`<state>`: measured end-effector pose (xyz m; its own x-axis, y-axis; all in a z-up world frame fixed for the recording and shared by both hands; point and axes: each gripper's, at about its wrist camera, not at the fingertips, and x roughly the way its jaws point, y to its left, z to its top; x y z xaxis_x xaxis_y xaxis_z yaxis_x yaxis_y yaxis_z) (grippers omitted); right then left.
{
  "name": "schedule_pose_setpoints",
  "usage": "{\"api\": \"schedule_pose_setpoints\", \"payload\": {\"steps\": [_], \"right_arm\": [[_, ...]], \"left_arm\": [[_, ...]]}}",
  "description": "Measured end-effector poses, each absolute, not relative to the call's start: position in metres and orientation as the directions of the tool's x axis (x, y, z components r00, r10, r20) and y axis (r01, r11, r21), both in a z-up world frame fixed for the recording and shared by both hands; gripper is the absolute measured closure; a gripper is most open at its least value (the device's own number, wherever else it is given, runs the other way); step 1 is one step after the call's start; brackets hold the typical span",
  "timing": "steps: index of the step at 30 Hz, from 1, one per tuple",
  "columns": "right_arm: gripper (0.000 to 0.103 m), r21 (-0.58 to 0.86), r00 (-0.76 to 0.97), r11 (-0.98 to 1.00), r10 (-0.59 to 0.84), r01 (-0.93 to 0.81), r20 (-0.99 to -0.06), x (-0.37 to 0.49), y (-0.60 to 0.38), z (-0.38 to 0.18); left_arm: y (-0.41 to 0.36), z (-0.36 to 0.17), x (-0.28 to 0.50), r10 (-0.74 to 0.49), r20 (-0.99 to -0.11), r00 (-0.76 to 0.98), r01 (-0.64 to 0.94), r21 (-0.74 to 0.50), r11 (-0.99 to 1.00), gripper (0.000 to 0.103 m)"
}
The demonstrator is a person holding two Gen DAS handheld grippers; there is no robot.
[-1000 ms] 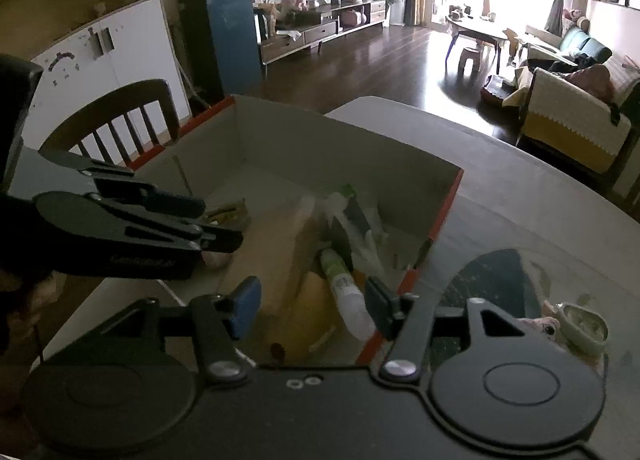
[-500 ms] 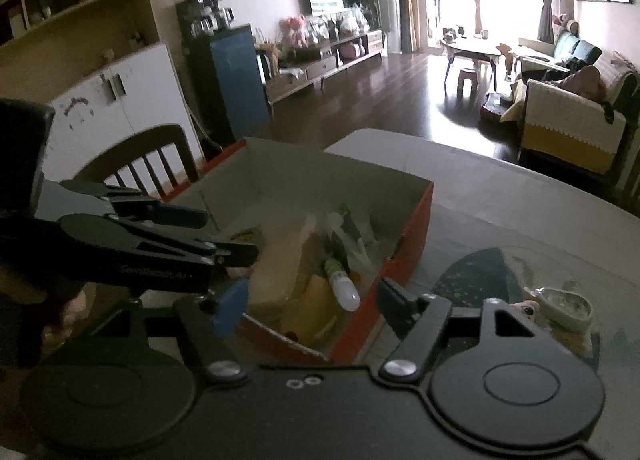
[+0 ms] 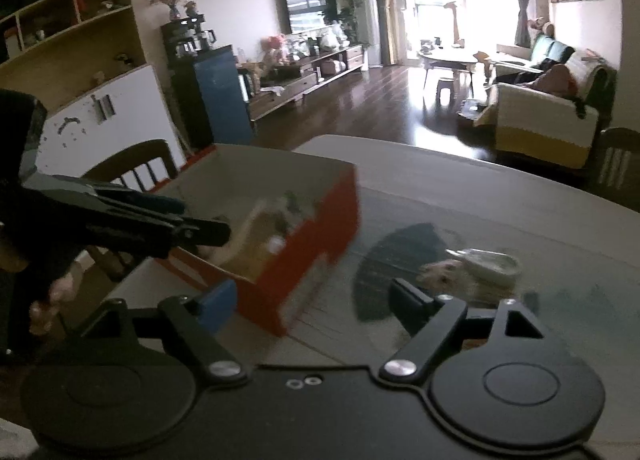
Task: Organize objects
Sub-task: 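Withdraw both tools from the box back over the table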
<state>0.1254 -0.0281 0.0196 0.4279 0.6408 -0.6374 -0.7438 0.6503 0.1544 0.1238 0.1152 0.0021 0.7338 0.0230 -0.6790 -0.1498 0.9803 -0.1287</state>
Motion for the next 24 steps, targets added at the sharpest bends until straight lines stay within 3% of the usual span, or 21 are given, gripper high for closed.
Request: {"api": "schedule_pose_setpoints", "payload": {"steps": [9,14,24], "right_arm": [[0.019,0.125,0.468,0.714,0.57,-0.689,-0.675,0.15,-0.085,0.0],[0.019,0.102,0.49,0.74,0.535,-0.665,-0.689,0.164,-0.106,-0.015],[0.019,0.052,0.498,0.747,0.492,-0.663,-0.714,0.196,-0.125,-0.047]], "left_arm": [[0.054,-0.003,0.149,-0.008,-0.68,0.733,-0.114,-0.135,0.984,0.016],[0.026,-0.008,0.167,-0.011,-0.671,0.741,-0.115,-0.143,0.983,0.0],[-0.009,-0.04,0.227,0.012,-0.702,0.712,-0.134,-0.119,0.984,0.0]]}}
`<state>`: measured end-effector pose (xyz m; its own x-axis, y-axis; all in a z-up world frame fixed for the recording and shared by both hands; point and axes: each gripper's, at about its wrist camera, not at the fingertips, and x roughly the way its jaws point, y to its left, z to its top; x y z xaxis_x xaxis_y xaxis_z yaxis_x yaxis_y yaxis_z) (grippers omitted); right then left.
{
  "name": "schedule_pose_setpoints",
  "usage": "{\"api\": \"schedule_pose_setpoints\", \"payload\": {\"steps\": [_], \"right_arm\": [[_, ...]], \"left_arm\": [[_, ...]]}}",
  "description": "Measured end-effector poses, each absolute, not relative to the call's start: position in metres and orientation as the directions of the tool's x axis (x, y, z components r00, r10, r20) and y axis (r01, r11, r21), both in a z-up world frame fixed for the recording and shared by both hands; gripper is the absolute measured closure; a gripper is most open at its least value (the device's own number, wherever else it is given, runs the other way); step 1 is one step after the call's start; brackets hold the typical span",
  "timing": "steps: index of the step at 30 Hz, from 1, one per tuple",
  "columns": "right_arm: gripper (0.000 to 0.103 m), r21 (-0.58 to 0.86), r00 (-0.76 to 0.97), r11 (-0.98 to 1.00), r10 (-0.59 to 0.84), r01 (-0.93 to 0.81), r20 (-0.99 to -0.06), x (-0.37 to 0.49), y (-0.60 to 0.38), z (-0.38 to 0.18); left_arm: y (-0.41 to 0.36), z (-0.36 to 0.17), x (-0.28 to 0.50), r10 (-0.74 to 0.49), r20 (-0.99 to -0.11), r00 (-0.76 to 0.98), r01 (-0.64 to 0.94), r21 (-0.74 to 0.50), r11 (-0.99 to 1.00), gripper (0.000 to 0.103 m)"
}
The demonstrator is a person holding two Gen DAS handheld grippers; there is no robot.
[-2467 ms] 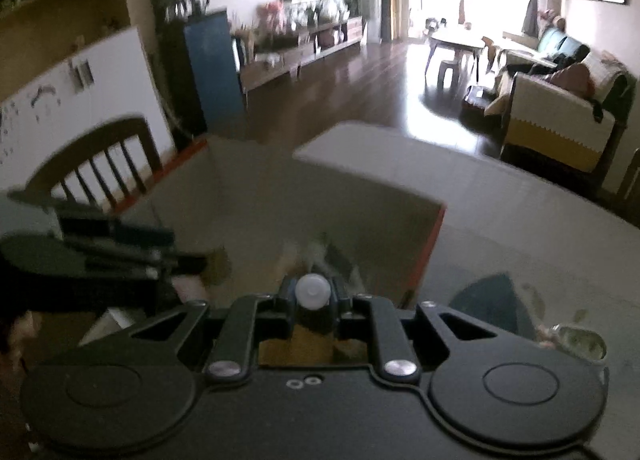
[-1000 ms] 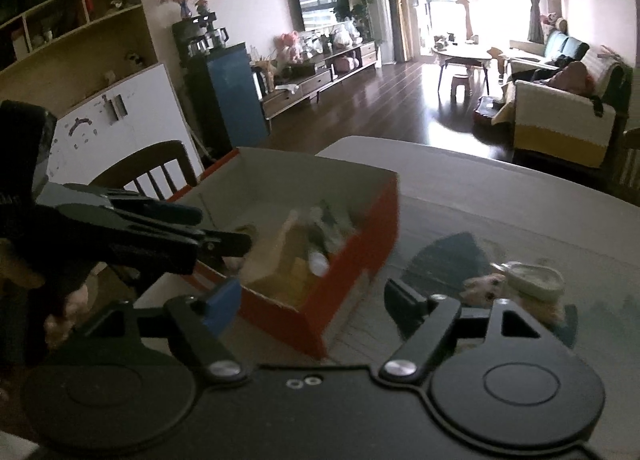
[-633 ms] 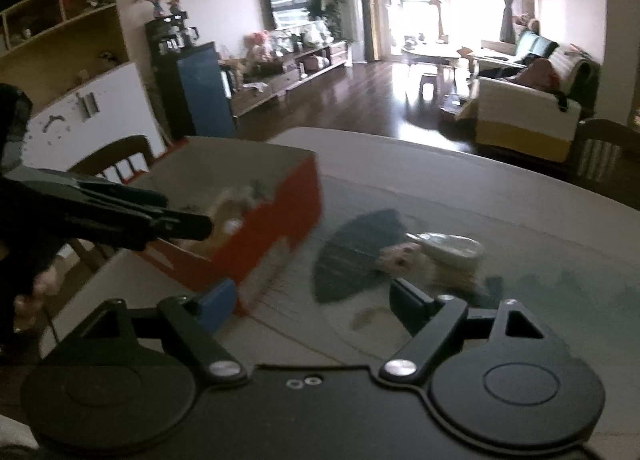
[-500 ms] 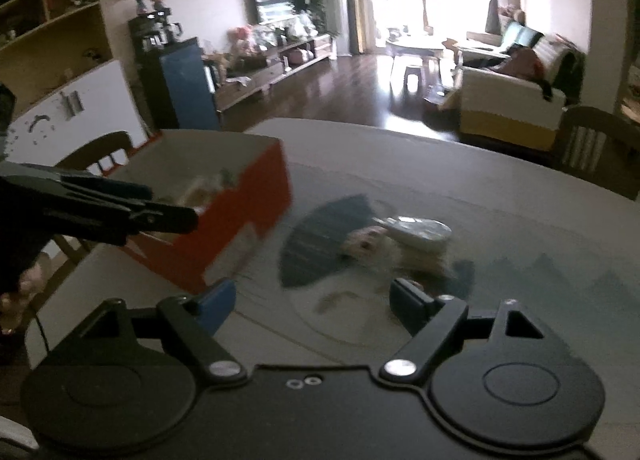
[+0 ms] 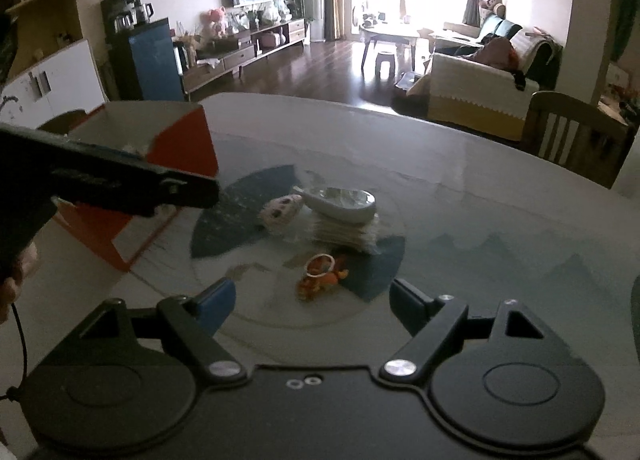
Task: Organize objects
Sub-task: 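Withdraw both tools from the box back over the table, then grasp the plush cat toy with the left tool while the right tool grasps the orange keychain toy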
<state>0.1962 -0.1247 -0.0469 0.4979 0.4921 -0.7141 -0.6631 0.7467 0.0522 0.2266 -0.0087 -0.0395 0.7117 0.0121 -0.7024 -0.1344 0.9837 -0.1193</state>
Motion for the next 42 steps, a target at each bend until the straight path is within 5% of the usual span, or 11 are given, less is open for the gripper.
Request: {"api": "schedule_pose_setpoints", "payload": {"steps": [38,42], "right_arm": [[0.024,0.049,0.395,0.673,0.489,-0.738,-0.778,0.261,-0.083,-0.128],[0.03,0.037,0.404,0.672,0.487,-0.739,-0.774,0.259,-0.082,-0.126]], "left_arm": [[0.014,-0.14,0.324,0.076,-0.795,0.602,-0.211,-0.067,0.975,0.001],[0.015,-0.142,0.325,0.061,-0.791,0.609,-0.195,-0.074,0.978,0.011]]}}
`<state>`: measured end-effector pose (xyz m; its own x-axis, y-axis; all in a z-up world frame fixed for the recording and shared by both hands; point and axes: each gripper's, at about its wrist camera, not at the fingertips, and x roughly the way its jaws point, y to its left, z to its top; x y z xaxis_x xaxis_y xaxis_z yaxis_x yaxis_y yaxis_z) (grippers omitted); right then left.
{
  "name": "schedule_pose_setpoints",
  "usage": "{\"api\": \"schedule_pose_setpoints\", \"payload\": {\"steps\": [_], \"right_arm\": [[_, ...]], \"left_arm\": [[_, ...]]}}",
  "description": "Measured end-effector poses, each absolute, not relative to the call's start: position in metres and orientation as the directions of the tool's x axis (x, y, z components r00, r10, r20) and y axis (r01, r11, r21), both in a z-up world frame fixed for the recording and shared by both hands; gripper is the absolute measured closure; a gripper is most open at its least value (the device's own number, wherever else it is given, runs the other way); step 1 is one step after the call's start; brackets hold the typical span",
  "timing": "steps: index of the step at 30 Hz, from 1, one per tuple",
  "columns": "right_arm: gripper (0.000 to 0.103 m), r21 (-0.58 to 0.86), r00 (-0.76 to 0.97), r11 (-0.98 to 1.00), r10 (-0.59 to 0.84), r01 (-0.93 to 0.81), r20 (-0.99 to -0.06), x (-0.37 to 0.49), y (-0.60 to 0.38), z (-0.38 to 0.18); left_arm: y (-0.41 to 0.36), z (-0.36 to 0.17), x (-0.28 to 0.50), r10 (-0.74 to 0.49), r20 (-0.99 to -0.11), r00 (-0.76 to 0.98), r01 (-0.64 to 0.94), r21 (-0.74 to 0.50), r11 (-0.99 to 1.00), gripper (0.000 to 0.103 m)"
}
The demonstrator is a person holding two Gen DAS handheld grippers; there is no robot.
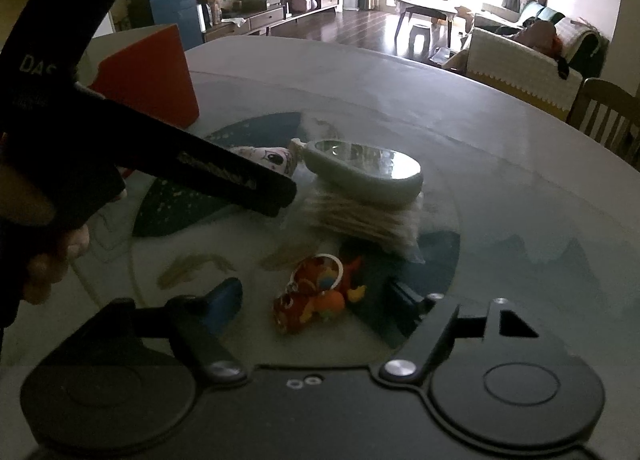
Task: Organize objects
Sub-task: 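Grasp the plush cat toy with the left tool while the right tool grasps the orange keychain toy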
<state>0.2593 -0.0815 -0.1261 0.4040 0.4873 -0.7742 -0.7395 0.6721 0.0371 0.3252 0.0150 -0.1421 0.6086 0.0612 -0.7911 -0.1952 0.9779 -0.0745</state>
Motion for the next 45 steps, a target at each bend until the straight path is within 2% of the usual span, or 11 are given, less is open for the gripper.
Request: {"api": "schedule_pose_setpoints", "payload": {"steps": [5,7,10,11,14,25,45], "right_arm": [[0.046,0.016,0.42,0.671,0.482,-0.741,-0.769,0.256,-0.08,-0.124],[0.051,0.014,0.423,0.673,0.481,-0.739,-0.768,0.255,-0.081,-0.124],[0.056,0.012,0.427,0.679,0.475,-0.734,-0.769,0.253,-0.083,-0.123],[0.061,0.008,0.431,0.68,0.473,-0.733,-0.769,0.252,-0.083,-0.123],[0.064,-0.007,0.439,0.681,0.464,-0.732,-0.769,0.248,-0.083,-0.121],[0.064,0.043,0.436,0.716,0.47,-0.697,-0.768,0.234,-0.107,-0.104],[0.064,0.069,0.464,0.731,0.499,-0.678,-0.732,0.175,-0.131,-0.029]], "left_arm": [[0.011,-0.14,0.325,0.051,-0.776,0.629,-0.164,-0.068,0.984,0.034],[0.01,-0.138,0.325,0.041,-0.772,0.634,-0.153,-0.073,0.986,0.047],[0.009,-0.137,0.324,0.042,-0.769,0.638,-0.148,-0.068,0.987,0.048],[0.009,-0.137,0.323,0.041,-0.769,0.638,-0.147,-0.069,0.987,0.048],[0.01,-0.137,0.322,0.031,-0.773,0.634,-0.151,-0.085,0.985,0.05],[0.006,-0.117,0.293,-0.006,-0.767,0.641,-0.144,-0.129,0.981,0.051],[-0.015,-0.054,0.21,-0.144,-0.723,0.675,-0.045,-0.236,0.971,0.051]]}}
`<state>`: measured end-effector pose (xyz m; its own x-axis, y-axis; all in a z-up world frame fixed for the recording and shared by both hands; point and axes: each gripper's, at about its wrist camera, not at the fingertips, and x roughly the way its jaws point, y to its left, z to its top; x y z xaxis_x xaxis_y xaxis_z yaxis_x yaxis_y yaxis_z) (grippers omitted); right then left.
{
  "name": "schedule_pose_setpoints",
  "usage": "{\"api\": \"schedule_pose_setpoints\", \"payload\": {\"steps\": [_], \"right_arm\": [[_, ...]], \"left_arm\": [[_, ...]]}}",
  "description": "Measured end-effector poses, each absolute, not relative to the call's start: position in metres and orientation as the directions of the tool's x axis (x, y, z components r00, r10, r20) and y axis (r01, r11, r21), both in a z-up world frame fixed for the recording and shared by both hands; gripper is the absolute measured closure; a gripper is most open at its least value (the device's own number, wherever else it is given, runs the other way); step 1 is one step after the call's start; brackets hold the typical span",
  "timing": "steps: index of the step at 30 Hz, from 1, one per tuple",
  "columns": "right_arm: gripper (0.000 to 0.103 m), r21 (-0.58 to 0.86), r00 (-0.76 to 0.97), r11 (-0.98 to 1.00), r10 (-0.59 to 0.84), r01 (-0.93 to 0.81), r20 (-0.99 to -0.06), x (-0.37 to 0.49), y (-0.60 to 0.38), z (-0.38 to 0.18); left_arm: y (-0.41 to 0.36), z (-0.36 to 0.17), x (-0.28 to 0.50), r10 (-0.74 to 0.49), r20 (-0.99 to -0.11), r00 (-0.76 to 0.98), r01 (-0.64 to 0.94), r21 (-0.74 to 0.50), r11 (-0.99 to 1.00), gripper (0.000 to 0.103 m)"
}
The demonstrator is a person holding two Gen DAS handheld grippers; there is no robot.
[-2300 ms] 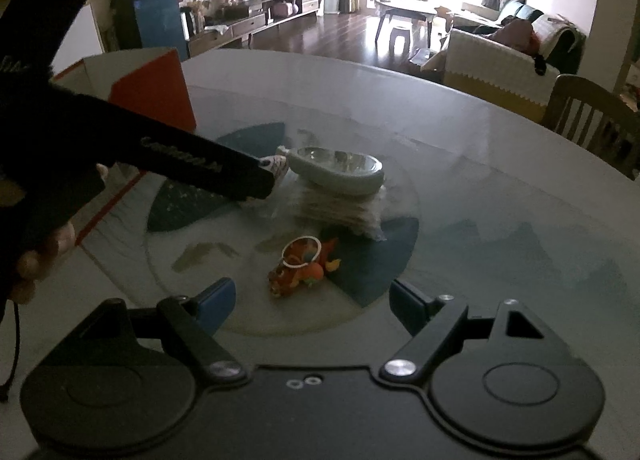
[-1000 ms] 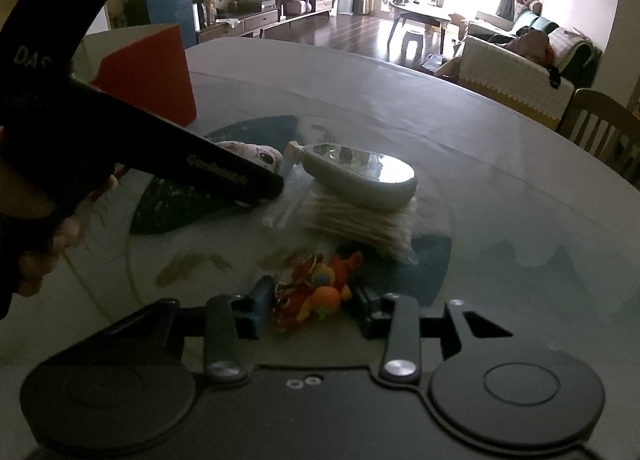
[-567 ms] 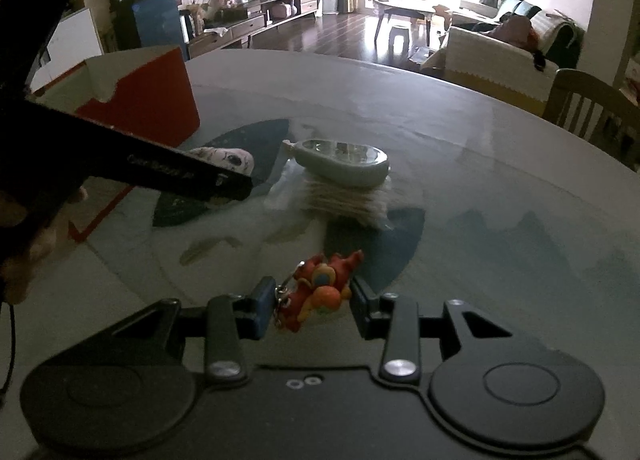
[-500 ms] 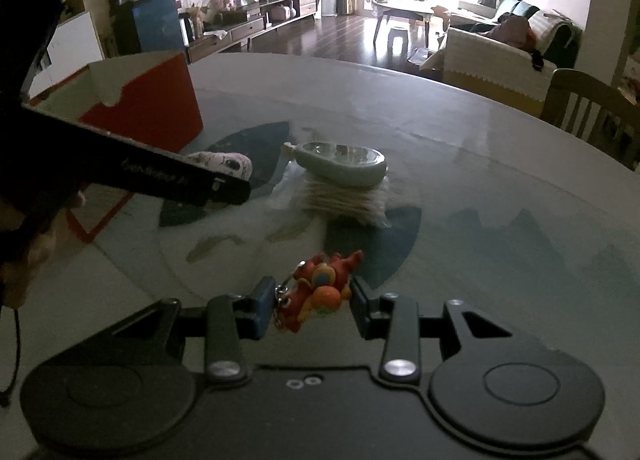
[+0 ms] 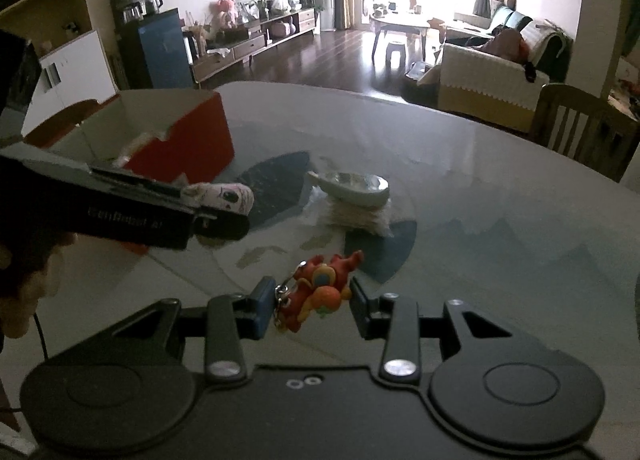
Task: Organize objects
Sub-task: 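Grasp the plush cat toy with the left tool while the right tool grasps the orange keychain toy, then carry the plush cat and keychain toy over the cardboard box with both tools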
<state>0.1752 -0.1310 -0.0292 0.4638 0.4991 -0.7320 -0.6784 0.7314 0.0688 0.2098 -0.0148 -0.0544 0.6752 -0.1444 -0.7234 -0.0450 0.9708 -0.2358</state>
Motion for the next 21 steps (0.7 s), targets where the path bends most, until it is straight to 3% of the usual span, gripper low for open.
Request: {"api": "schedule_pose_setpoints", "payload": {"steps": [21], "right_arm": [[0.064,0.088,0.473,0.685,0.584,-0.723,-0.66,0.129,-0.065,0.032]], "left_arm": [[0.048,-0.004,0.145,-0.18,-0.684,0.706,-0.011,-0.265,0.964,0.051]]}}
